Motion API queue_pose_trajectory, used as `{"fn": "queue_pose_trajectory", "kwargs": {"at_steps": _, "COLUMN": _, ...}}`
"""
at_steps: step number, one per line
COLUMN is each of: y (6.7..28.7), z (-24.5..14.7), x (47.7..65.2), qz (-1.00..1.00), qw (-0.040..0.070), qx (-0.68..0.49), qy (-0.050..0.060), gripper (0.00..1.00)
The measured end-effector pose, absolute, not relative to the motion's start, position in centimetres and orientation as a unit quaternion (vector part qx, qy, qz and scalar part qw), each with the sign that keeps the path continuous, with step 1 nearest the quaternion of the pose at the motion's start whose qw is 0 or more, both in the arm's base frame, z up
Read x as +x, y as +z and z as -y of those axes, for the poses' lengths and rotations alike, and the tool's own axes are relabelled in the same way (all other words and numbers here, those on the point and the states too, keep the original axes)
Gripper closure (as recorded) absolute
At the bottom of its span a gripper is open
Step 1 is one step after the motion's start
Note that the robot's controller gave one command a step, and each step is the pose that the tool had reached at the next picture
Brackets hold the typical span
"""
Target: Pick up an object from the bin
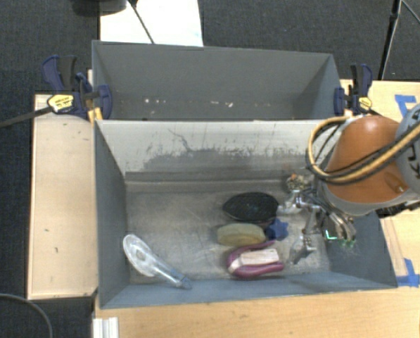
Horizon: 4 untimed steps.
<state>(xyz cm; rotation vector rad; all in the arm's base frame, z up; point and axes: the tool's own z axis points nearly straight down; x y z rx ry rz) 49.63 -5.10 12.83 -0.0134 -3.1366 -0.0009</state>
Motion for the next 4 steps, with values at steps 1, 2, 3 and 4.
{"fn": "queue_pose_trajectory", "kwargs": {"at_steps": 1, "y": 8.5, "z": -2.5, "x": 53.6, "qz": 0.998, "qw": -0.004, "qx": -0.055, "qy": 0.002, "gripper": 0.00}}
{"fn": "queue_pose_trajectory", "kwargs": {"at_steps": 2, "y": 10.1, "z": -1.1, "x": 53.0, "qz": 0.989, "qw": -0.003, "qx": -0.147, "qy": 0.000, "gripper": 0.00}}
{"fn": "queue_pose_trajectory", "kwargs": {"at_steps": 3, "y": 10.0, "z": -1.8, "x": 52.8, "qz": 0.960, "qw": -0.003, "qx": -0.282, "qy": 0.000, "gripper": 0.00}}
{"fn": "queue_pose_trajectory", "kwargs": {"at_steps": 4, "y": 8.2, "z": -3.8, "x": 52.6, "qz": 0.945, "qw": -0.002, "qx": -0.327, "qy": 0.005, "gripper": 0.00}}
